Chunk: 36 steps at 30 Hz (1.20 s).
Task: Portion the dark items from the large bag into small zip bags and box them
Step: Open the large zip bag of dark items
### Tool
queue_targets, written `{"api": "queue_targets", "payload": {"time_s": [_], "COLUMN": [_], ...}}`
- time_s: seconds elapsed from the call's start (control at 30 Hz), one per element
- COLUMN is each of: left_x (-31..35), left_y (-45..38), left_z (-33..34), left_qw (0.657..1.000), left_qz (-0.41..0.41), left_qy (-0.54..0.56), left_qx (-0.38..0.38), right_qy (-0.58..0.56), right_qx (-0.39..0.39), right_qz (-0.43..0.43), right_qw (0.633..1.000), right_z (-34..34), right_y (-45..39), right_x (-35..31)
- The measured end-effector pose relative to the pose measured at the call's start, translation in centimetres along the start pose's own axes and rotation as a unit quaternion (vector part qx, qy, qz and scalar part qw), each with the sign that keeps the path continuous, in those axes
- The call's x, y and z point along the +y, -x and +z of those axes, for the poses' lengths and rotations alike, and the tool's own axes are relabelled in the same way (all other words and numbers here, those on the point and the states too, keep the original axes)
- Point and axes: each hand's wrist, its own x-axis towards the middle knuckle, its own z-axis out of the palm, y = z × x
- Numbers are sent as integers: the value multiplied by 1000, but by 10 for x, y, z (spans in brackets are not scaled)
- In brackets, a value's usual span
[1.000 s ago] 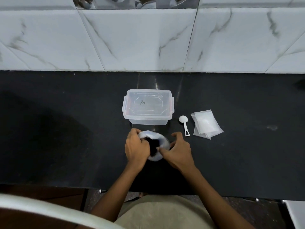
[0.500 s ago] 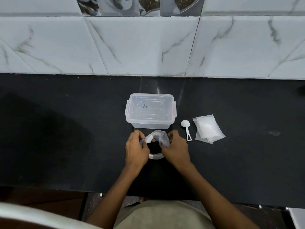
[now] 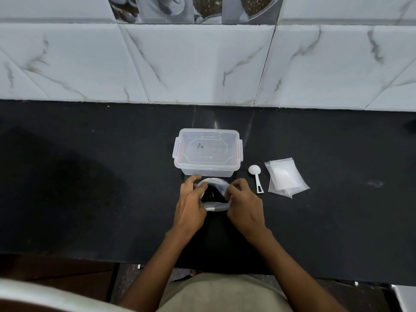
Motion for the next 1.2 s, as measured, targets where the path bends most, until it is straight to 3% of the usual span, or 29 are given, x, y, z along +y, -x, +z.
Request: {"api": "queue_targets", "payload": {"time_s": [0.13, 0.2, 0.5, 0.93, 1.2], "left_x": [0, 0, 4, 4, 21], "left_y": [4, 7, 5, 0, -11], "left_z": [-1, -2, 2, 5, 3], "left_qw": [999, 998, 997, 993, 994], "left_qz": [41, 49, -34, -84, -93], "left_qy": [25, 34, 58, 27, 48], "left_qx": [-5, 11, -22, -76, -32], "right_qy": [-22, -38, -54, -44, -45], "right_qx": [41, 58, 56, 34, 49], "right_qz": [2, -38, -41, -17, 20], "right_qw": [999, 997, 996, 998, 998], "right_z": [0, -2, 0, 7, -3], "right_y": [2, 3, 1, 5, 7], "right_x": [4, 3, 4, 12, 14]}}
